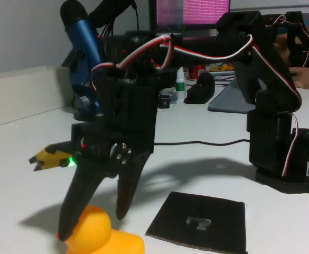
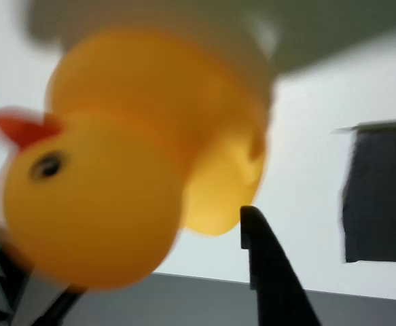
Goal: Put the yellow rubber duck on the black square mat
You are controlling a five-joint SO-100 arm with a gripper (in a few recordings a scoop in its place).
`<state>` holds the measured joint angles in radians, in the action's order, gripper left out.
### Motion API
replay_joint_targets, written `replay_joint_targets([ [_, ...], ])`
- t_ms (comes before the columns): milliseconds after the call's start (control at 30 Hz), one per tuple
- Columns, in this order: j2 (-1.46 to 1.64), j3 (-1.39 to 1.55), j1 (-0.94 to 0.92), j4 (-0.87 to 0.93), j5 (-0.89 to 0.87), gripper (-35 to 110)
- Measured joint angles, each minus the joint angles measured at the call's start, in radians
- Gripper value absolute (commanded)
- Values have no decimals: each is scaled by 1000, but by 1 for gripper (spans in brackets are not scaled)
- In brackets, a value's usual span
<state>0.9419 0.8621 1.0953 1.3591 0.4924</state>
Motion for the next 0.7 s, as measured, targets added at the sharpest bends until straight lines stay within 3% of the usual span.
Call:
replay_joint_targets([
  [700, -6, -8, -3, 0, 0, 40],
])
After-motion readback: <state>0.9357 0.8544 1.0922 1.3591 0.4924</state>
